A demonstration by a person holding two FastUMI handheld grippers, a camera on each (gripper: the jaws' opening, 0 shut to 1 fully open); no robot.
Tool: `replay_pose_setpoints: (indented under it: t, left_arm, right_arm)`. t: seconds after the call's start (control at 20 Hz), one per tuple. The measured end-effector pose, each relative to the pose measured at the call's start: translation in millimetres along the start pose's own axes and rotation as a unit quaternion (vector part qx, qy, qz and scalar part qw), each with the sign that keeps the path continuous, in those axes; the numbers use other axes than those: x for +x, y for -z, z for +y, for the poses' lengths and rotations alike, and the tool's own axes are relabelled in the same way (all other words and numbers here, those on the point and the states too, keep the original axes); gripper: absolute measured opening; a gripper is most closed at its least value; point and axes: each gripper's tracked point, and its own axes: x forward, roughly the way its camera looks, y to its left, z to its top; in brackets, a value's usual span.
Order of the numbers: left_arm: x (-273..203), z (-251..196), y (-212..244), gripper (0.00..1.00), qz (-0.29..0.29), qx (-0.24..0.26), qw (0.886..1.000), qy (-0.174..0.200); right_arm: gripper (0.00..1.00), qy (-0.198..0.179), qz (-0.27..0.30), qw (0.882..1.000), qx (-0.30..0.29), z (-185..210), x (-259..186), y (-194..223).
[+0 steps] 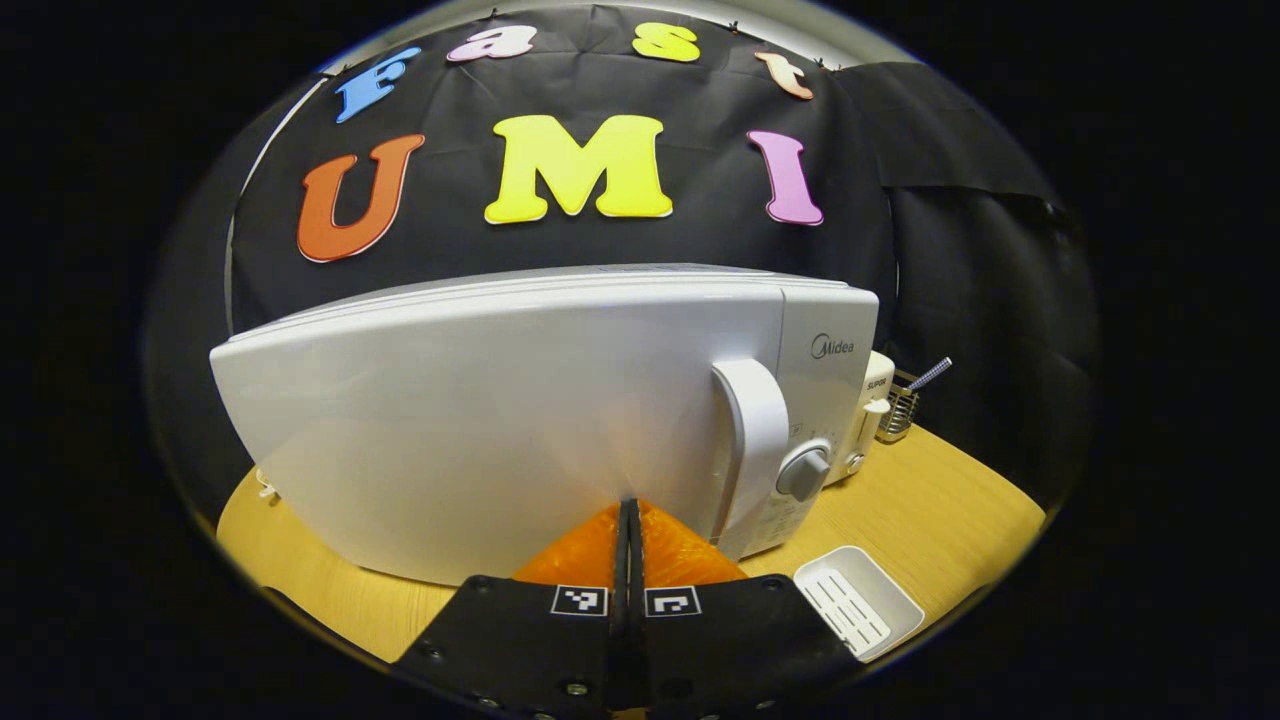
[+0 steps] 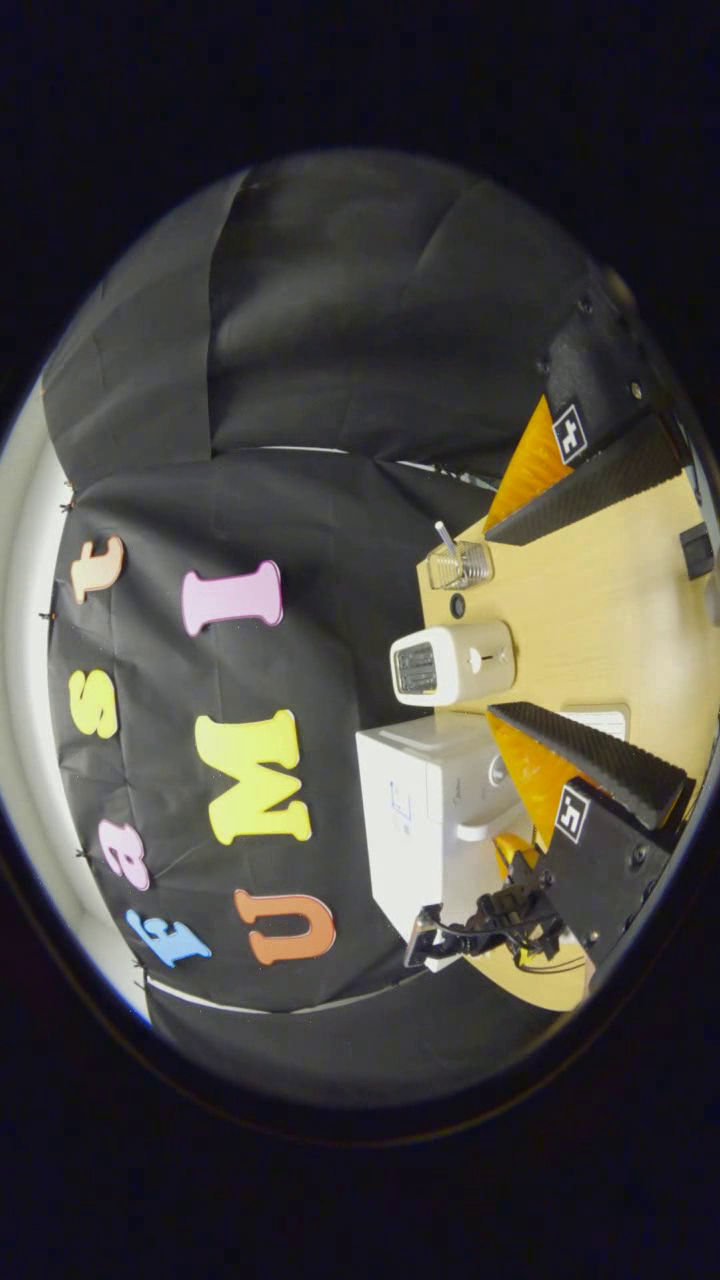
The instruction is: Open the microwave oven with the left hand, put the food in, and close the microwave oven.
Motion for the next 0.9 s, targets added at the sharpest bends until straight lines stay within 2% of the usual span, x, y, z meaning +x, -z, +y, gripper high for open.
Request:
replay_pose_setpoints:
  t: [0.1,0.2,0.35,0.75,0.9]
  left_arm:
    - [-14,9,-7,0.0,-0.01,-0.003,1.0,-0.012]
    - [-31,6,-15,0.0,-0.021,-0.018,1.0,0.006]
    - [-49,22,-15,0.93,-0.027,-0.012,1.0,-0.011]
    - [-138,64,-20,0.93,-0.023,-0.01,0.998,-0.054]
    - [-185,76,-35,0.93,-0.027,-0.006,0.998,-0.056]
  right_arm:
    - [1.0,-0.008,0.001,1.0,0.0,8,0,2]
    - [1.0,-0.017,0.002,1.0,-0.004,18,0,5]
    - [1.0,-0.032,-0.001,0.999,-0.008,35,-5,9]
    - [1.0,-0.069,-0.013,0.997,-0.012,90,-28,16]
    - [1.0,-0.089,-0.023,0.996,-0.006,119,-41,15]
